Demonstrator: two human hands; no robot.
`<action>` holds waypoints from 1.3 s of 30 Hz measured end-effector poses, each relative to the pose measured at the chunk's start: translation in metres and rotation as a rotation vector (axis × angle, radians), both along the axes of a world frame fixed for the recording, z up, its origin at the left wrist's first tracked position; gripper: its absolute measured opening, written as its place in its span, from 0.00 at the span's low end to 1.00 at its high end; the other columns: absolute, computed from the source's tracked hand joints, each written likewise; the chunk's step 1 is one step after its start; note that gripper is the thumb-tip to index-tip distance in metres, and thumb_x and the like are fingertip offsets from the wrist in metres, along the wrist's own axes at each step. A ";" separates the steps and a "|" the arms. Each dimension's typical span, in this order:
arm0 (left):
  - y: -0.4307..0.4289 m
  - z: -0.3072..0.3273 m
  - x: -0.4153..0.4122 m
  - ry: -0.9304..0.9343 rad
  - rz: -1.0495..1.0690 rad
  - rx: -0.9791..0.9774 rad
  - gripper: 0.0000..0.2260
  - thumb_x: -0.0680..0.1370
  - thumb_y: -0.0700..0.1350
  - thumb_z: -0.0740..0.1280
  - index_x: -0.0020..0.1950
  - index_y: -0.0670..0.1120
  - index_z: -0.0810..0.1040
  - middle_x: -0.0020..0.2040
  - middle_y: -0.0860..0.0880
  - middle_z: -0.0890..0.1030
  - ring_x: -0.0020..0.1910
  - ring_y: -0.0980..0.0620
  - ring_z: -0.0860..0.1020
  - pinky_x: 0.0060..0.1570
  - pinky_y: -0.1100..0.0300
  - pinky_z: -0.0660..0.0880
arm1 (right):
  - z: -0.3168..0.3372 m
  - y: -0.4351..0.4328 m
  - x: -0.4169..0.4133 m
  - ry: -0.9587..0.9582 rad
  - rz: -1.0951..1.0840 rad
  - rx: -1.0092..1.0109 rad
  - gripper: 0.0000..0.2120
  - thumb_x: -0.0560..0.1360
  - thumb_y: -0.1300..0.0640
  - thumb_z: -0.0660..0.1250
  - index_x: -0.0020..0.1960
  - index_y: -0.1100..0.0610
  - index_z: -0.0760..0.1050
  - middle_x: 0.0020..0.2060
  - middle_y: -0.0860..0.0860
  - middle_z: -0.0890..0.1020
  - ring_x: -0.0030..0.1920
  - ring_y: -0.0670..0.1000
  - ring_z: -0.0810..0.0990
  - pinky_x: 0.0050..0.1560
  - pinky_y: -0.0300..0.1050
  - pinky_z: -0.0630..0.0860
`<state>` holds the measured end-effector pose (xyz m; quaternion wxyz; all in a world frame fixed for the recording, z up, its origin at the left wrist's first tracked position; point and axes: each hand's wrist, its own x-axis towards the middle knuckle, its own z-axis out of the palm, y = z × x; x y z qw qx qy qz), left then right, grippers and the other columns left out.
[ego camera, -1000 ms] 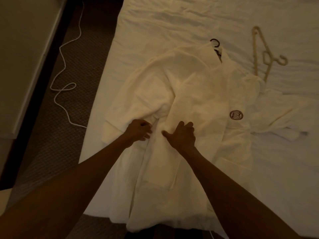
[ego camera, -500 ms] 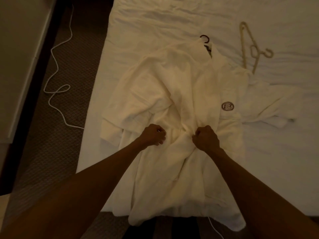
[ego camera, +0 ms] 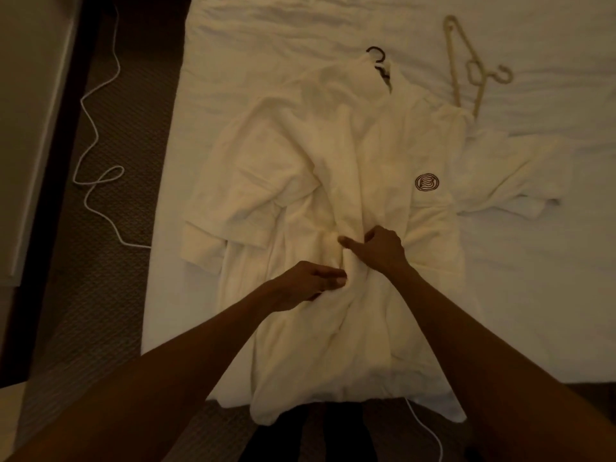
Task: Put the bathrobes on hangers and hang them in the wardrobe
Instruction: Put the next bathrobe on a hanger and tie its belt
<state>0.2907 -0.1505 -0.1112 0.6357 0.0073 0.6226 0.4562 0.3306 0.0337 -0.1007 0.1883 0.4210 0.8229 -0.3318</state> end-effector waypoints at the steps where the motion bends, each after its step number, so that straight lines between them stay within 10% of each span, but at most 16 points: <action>1: -0.002 -0.001 0.001 -0.024 -0.008 0.008 0.13 0.78 0.47 0.71 0.62 0.50 0.82 0.59 0.52 0.83 0.59 0.54 0.80 0.58 0.60 0.77 | -0.002 0.002 0.003 -0.003 0.039 0.033 0.31 0.67 0.33 0.70 0.52 0.60 0.77 0.49 0.57 0.81 0.52 0.58 0.79 0.50 0.49 0.75; 8: 0.013 -0.019 -0.018 0.297 0.419 -0.199 0.07 0.78 0.41 0.69 0.54 0.41 0.81 0.49 0.42 0.83 0.39 0.50 0.80 0.45 0.54 0.81 | -0.003 0.015 0.012 0.030 0.059 0.030 0.16 0.76 0.51 0.69 0.56 0.63 0.79 0.53 0.60 0.81 0.55 0.60 0.78 0.53 0.47 0.73; 14: 0.039 -0.020 -0.013 0.322 0.170 -0.251 0.16 0.79 0.56 0.67 0.56 0.44 0.79 0.51 0.45 0.81 0.46 0.48 0.79 0.49 0.52 0.78 | -0.009 0.014 0.018 0.057 0.060 0.000 0.10 0.78 0.51 0.65 0.48 0.59 0.74 0.48 0.58 0.80 0.51 0.59 0.77 0.48 0.47 0.70; 19: 0.031 -0.017 -0.028 0.255 0.210 -0.241 0.16 0.79 0.49 0.70 0.62 0.40 0.78 0.57 0.44 0.80 0.56 0.46 0.78 0.55 0.52 0.79 | -0.004 0.010 0.017 0.045 0.048 -0.227 0.20 0.83 0.45 0.53 0.61 0.60 0.71 0.59 0.59 0.77 0.60 0.60 0.75 0.61 0.52 0.70; 23: 0.026 -0.011 -0.036 0.162 0.258 -0.216 0.13 0.80 0.45 0.68 0.62 0.39 0.76 0.57 0.43 0.79 0.54 0.45 0.78 0.42 0.56 0.78 | 0.003 0.000 0.006 -0.045 0.014 -0.310 0.34 0.81 0.37 0.44 0.75 0.61 0.61 0.74 0.61 0.65 0.73 0.60 0.64 0.73 0.53 0.60; 29: 0.035 -0.004 -0.045 0.321 0.279 -0.204 0.09 0.78 0.40 0.68 0.51 0.34 0.79 0.41 0.44 0.78 0.37 0.51 0.75 0.34 0.60 0.70 | 0.007 -0.003 -0.007 -0.156 0.042 -0.327 0.37 0.81 0.37 0.40 0.76 0.64 0.58 0.74 0.63 0.62 0.74 0.61 0.62 0.74 0.52 0.56; 39: 0.048 0.004 -0.061 0.287 0.202 -0.316 0.23 0.76 0.58 0.67 0.61 0.41 0.77 0.52 0.42 0.83 0.40 0.45 0.80 0.39 0.56 0.74 | -0.007 -0.004 -0.007 -0.194 0.010 -0.363 0.37 0.81 0.37 0.41 0.76 0.67 0.56 0.75 0.64 0.60 0.75 0.60 0.59 0.74 0.51 0.55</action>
